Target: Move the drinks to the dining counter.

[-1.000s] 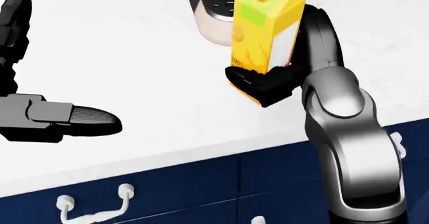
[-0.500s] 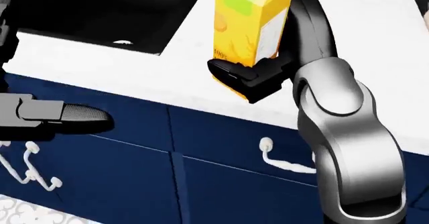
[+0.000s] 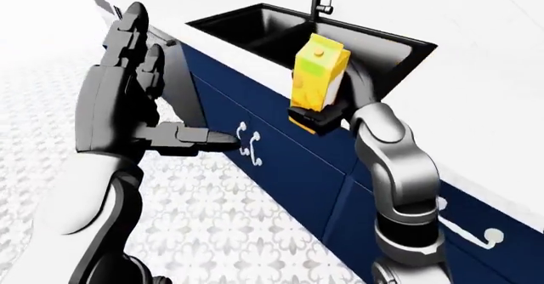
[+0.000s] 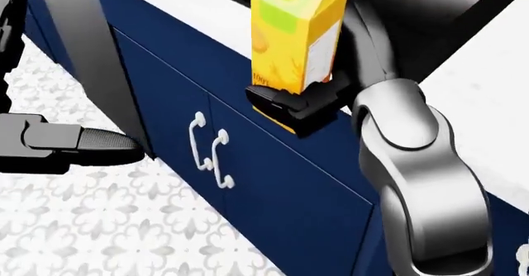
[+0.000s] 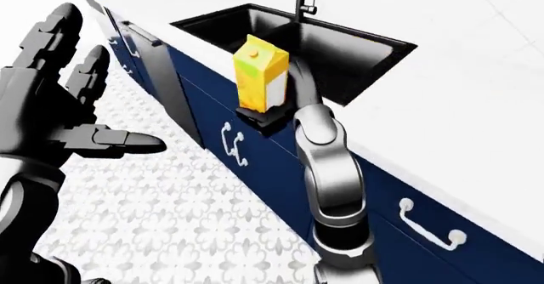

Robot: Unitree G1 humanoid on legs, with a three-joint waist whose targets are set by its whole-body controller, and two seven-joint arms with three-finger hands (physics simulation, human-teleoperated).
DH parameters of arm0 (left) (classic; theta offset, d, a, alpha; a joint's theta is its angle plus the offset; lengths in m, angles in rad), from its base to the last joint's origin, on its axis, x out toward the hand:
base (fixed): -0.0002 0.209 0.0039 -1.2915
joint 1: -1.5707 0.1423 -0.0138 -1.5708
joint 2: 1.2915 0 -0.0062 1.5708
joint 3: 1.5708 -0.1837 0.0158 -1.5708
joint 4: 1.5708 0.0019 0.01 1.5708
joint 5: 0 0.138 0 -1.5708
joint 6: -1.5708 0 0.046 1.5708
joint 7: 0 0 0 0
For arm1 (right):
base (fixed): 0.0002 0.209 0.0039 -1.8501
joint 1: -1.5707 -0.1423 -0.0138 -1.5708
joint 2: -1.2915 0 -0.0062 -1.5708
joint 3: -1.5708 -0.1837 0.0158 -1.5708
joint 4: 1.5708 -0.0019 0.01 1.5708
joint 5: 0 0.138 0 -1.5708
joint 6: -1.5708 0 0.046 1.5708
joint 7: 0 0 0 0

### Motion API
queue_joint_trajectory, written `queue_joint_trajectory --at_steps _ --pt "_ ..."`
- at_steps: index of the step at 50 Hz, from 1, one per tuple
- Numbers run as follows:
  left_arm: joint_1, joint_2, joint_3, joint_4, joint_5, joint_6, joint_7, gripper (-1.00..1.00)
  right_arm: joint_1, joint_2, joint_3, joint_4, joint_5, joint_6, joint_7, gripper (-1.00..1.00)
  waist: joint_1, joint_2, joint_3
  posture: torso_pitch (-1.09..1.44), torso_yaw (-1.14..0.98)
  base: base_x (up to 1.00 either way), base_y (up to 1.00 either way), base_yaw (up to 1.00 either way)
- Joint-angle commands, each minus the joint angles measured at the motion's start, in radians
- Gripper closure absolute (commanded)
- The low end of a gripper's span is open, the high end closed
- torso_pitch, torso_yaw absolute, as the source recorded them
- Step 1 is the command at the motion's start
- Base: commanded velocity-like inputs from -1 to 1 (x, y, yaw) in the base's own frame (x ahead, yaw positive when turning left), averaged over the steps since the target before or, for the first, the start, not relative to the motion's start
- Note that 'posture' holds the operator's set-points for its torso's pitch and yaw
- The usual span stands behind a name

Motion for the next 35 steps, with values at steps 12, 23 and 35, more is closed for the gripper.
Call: queue_joint_trajectory --at_steps 12,23,35 --pt "-0.025 0.007 0.008 -0.021 -0.003 -0.015 -0.002 -1.0 -0.045 -0.006 -0.032 -0.072 -0.029 -0.064 -0.014 1.0 -0.019 -0.068 -0.036 0.0 0.0 0.0 0.0 1.0" --pt "-0.017 0.0 0.002 -0.028 -0.002 -0.017 0.001 -1.0 -0.042 -0.004 -0.035 -0.072 -0.032 -0.068 -0.012 1.0 -0.024 0.082 -0.026 0.0 0.0 0.0 0.0 1.0" --pt "0.006 -0.003 0.003 -0.031 0.001 -0.031 -0.004 -1.0 -0.03 0.007 -0.041 -0.062 -0.017 -0.088 -0.014 1.0 -0.021 -0.095 -0.05 0.0 0.0 0.0 0.0 1.0"
